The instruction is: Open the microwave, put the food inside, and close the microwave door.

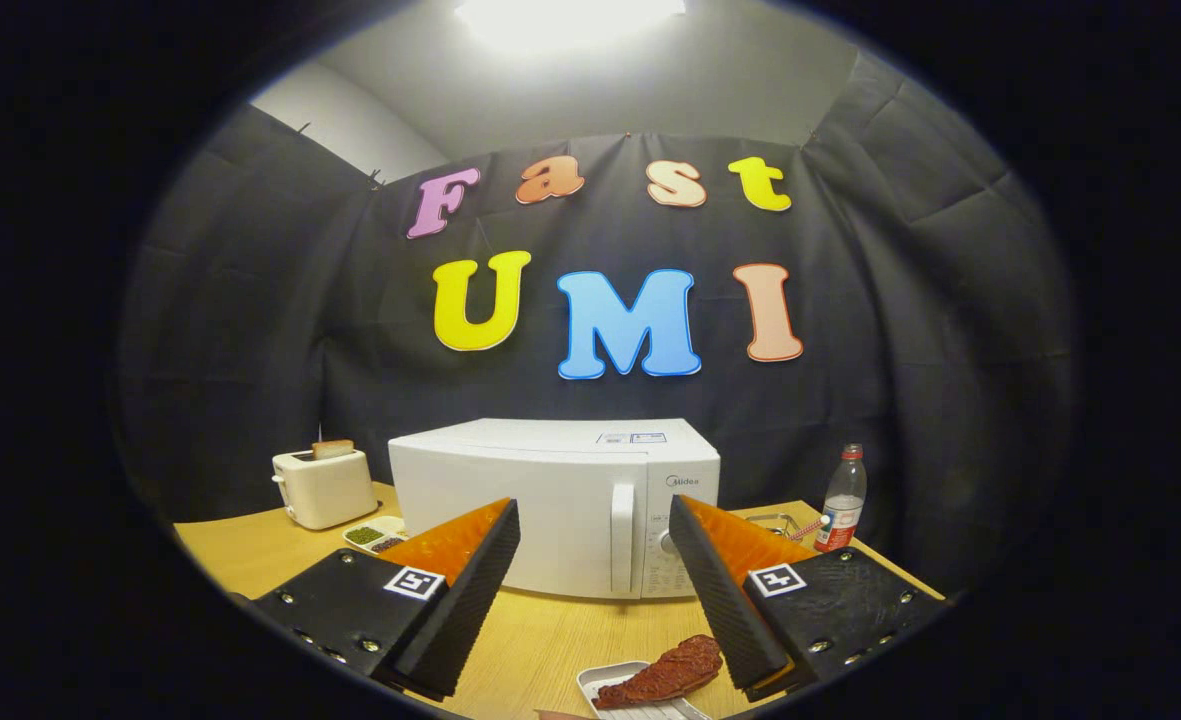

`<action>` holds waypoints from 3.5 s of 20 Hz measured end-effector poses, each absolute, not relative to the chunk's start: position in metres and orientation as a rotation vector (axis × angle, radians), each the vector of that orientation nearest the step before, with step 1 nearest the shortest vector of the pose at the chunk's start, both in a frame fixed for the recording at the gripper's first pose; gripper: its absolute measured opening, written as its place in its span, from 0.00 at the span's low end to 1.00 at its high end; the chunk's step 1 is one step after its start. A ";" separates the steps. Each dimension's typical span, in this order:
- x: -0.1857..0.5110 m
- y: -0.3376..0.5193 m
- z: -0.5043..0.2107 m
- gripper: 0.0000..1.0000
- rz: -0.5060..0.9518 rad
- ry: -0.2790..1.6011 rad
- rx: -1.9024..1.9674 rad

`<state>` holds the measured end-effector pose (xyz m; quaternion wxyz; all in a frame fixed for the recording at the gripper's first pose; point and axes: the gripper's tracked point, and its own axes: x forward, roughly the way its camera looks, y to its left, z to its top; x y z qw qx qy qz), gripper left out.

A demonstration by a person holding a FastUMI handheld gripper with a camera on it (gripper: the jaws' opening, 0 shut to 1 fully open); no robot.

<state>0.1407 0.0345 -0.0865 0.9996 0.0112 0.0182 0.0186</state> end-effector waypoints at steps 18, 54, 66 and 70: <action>0.243 0.020 -0.169 0.95 -0.033 0.142 0.035; 0.191 0.063 -0.201 0.12 0.019 0.180 0.046; 0.107 0.145 -0.196 0.12 0.099 0.164 0.053; 0.080 0.187 -0.195 0.12 0.146 0.142 0.023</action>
